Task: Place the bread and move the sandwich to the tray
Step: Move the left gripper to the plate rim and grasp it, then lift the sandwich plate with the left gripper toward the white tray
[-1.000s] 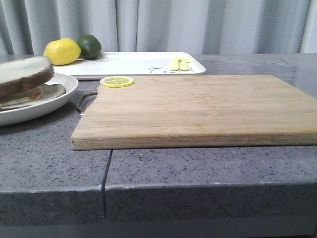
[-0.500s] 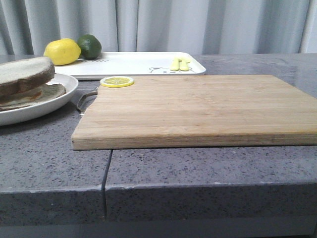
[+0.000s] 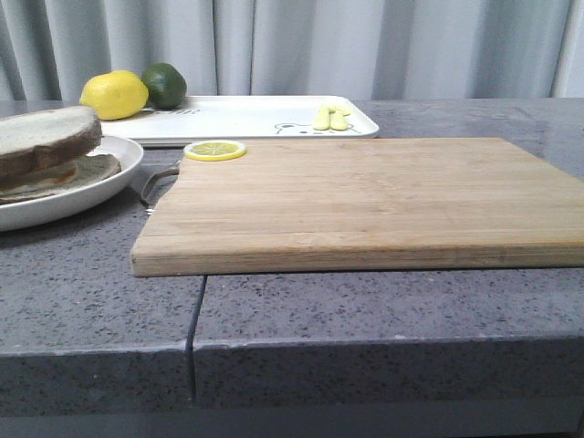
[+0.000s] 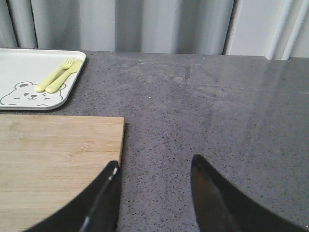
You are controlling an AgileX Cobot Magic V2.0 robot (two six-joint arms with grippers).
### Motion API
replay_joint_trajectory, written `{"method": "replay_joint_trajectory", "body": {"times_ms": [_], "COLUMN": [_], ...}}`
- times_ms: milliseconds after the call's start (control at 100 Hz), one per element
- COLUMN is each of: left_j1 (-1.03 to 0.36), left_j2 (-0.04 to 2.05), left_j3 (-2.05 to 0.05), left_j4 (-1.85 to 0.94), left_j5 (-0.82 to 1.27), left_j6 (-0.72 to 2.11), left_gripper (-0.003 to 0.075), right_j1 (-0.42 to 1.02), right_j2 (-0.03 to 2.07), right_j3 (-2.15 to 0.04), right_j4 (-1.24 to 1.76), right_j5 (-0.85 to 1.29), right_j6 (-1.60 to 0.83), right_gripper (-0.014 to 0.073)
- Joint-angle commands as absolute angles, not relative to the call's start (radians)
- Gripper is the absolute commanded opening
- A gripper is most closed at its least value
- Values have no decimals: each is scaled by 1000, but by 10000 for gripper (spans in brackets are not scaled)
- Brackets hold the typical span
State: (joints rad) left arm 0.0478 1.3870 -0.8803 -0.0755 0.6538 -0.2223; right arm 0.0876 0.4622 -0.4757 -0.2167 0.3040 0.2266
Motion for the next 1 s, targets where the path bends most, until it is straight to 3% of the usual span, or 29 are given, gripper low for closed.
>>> {"method": "replay_joint_trajectory", "body": {"times_ms": [0, 370, 990], "left_j1": [51, 51, 55], "left_j2": [1365, 1365, 1308], "left_j3": [-903, -903, -903], "left_j4": [-78, -90, -256], "left_j5": [613, 613, 585], "left_j6": [-217, -189, -195], "left_gripper": [286, -18, -19], "right_j1": [83, 83, 83], "right_j2": [463, 463, 463], "right_j3": [-504, -504, -504], "right_j4": [-233, -233, -233], "right_j5": [234, 234, 234], "right_j6": [225, 225, 225], "right_gripper": [358, 358, 358]}}
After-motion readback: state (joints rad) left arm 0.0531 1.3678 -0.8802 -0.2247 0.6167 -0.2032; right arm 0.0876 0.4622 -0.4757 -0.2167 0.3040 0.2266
